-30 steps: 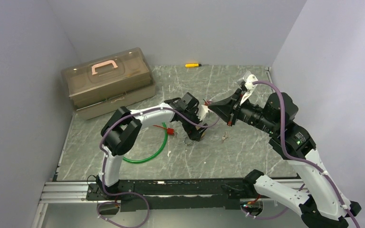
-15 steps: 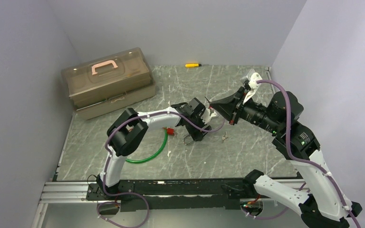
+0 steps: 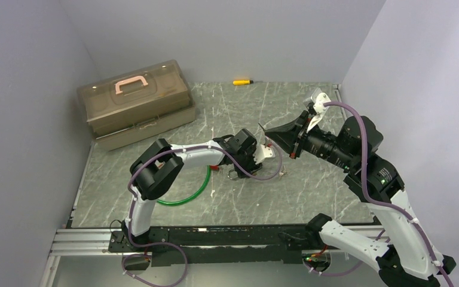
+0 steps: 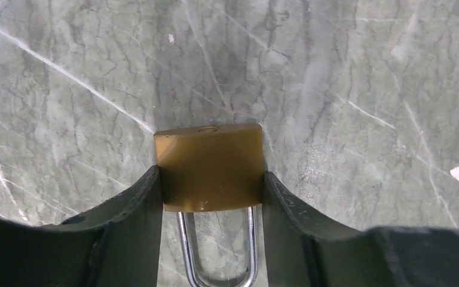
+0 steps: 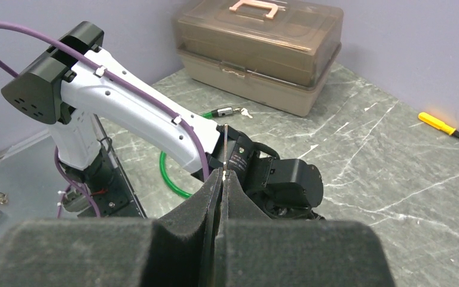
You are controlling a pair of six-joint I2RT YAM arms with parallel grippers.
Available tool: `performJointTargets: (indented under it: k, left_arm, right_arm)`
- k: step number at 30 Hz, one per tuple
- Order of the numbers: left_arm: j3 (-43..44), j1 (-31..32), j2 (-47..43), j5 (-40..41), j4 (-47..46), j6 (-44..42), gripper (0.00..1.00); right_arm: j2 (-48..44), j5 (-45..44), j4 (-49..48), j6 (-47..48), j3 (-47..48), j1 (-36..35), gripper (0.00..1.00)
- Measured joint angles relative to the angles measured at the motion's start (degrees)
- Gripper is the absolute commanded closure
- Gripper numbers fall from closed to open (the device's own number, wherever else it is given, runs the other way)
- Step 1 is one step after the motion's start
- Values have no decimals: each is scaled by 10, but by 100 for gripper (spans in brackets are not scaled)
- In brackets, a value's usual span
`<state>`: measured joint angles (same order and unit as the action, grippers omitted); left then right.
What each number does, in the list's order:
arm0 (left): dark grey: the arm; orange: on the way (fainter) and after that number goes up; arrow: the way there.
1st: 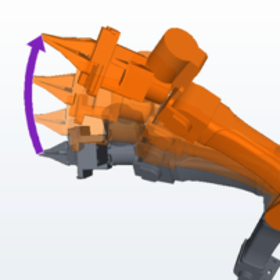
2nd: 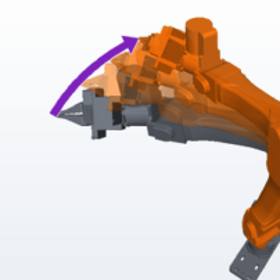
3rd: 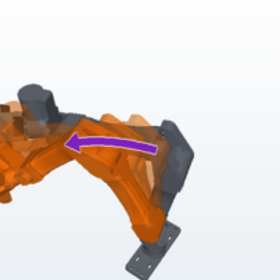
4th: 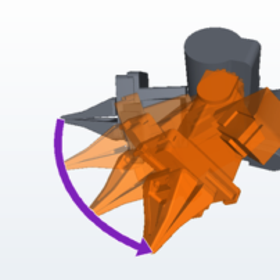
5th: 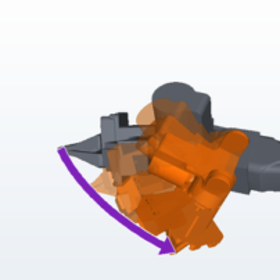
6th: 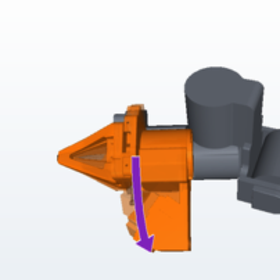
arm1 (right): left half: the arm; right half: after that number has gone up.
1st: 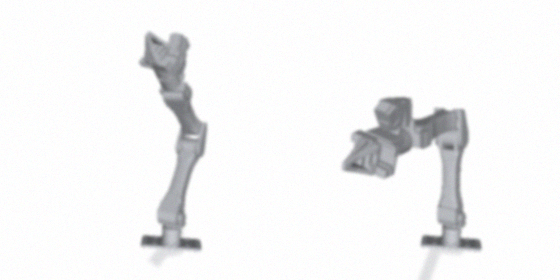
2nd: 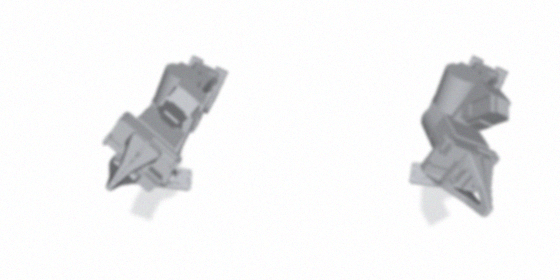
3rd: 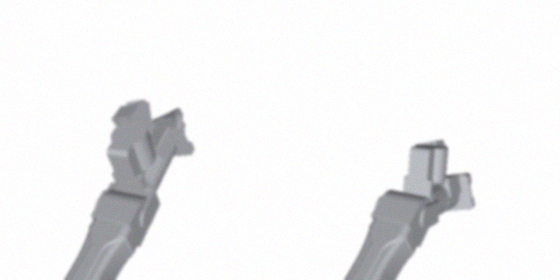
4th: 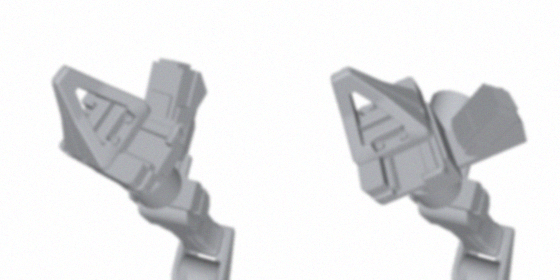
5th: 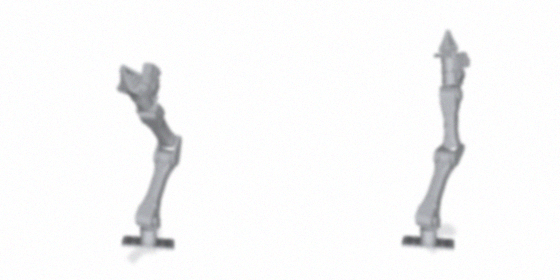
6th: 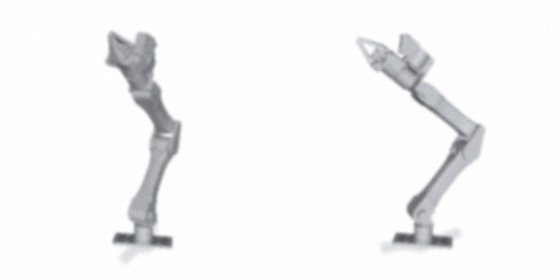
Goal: Unlock with the key
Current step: Pick up the lock from the center of the board.
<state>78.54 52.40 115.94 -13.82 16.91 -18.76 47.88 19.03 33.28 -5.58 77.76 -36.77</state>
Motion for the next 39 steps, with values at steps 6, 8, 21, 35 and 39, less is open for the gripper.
performJointTargets:
  k: [6, 8, 21, 35, 39]
  left_arm:
    - [-14, 0, -10, -31, 7, -56, 83]
    - [-14, 0, -13, -43, 20, -70, 82]
    - [-26, -1, -56, -103, 153, -149, 100]
    - [47, -96, -344, -183, 366, -223, 100]
    - [6, -105, -482, -191, 362, -297, 100]
  right_arm:
    - [0, 0, 1, 0, 1, 0, 100]
    - [0, -1, 1, 0, 1, 0, 100]
    - [16, -17, 2, 5, 8, 0, 100]
    - [27, -31, 2, 23, 23, 0, 100]
    - [24, -5, -3, 25, 10, 0, 100]
